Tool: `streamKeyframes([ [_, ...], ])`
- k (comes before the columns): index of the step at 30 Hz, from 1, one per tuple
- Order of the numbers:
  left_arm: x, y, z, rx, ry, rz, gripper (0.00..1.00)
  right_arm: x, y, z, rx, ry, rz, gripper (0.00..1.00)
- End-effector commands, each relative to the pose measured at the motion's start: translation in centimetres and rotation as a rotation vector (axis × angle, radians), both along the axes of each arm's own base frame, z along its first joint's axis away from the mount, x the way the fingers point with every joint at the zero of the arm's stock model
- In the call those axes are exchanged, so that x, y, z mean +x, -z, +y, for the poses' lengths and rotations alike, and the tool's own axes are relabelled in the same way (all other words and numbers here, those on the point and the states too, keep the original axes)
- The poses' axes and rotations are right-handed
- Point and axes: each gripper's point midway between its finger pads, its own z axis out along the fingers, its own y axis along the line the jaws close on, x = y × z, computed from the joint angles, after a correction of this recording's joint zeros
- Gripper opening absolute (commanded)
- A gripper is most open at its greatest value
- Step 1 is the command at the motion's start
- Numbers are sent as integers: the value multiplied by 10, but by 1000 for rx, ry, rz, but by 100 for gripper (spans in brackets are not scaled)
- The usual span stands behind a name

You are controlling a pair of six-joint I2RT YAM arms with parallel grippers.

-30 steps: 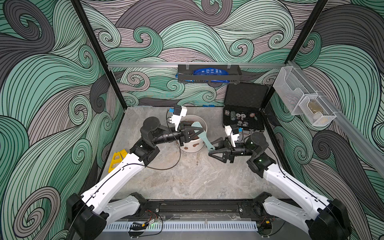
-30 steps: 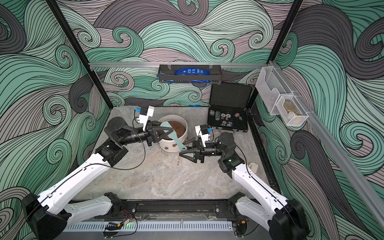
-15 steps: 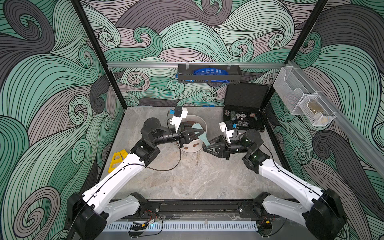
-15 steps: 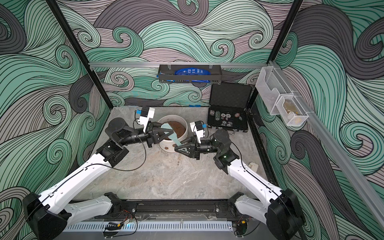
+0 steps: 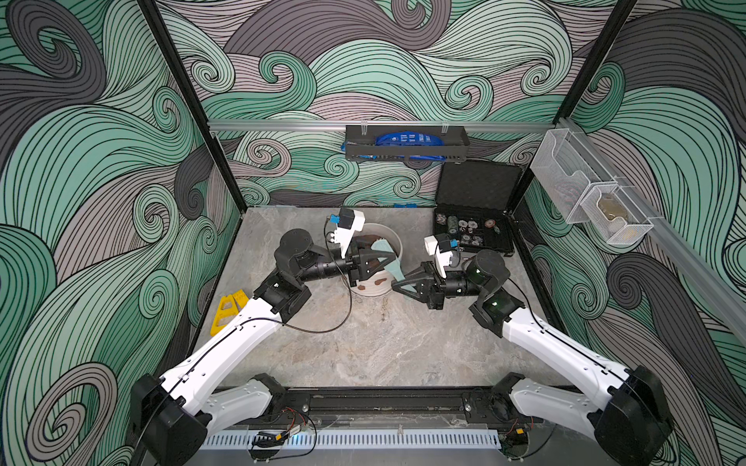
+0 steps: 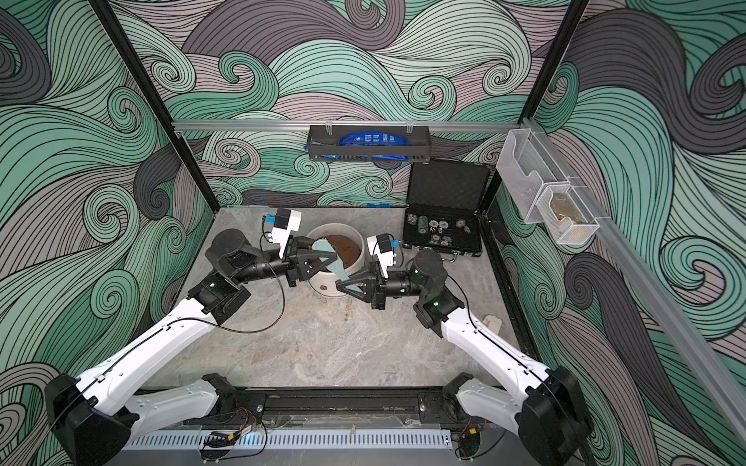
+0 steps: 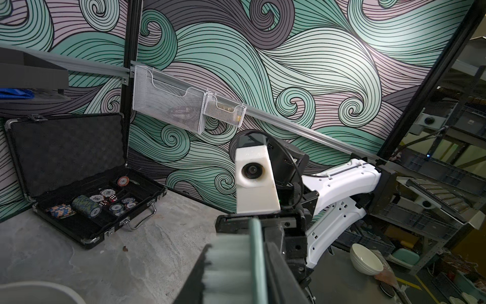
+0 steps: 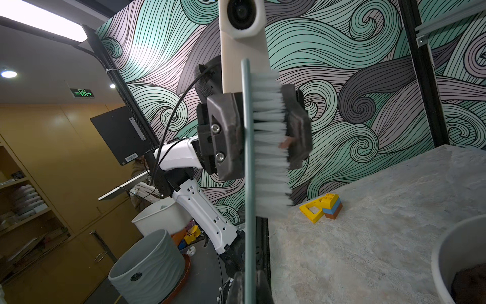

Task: Scrub the dried mud off the ceramic pot
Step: Pick up the brush from the center of the board, then brush off the soil from the pot.

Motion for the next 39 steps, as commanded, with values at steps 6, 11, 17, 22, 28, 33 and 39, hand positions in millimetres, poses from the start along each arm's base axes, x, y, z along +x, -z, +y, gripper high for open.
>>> streamKeyframes([
  [6, 58, 32, 56, 18, -277, 232, 86, 29, 12, -10, -190, 199, -174, 0],
  [11, 92, 78, 91, 165, -480, 440, 87, 49, 59, -24, -452, 303, -223, 0],
  [17, 115, 126, 121, 339, -663, 681, 86, 62, 109, -29, -736, 338, -329, 0],
  [22, 128, 157, 141, 462, -817, 788, 82, 79, 129, -30, -852, 335, -378, 0],
  [28, 135, 184, 138, 640, -914, 842, 78, 85, 152, -40, -976, 317, -401, 0],
  [33, 135, 196, 134, 772, -988, 836, 70, 84, 160, -49, -1037, 319, -401, 0],
  [39, 134, 208, 128, 861, -1001, 810, 57, 78, 166, -54, -1089, 298, -396, 0],
])
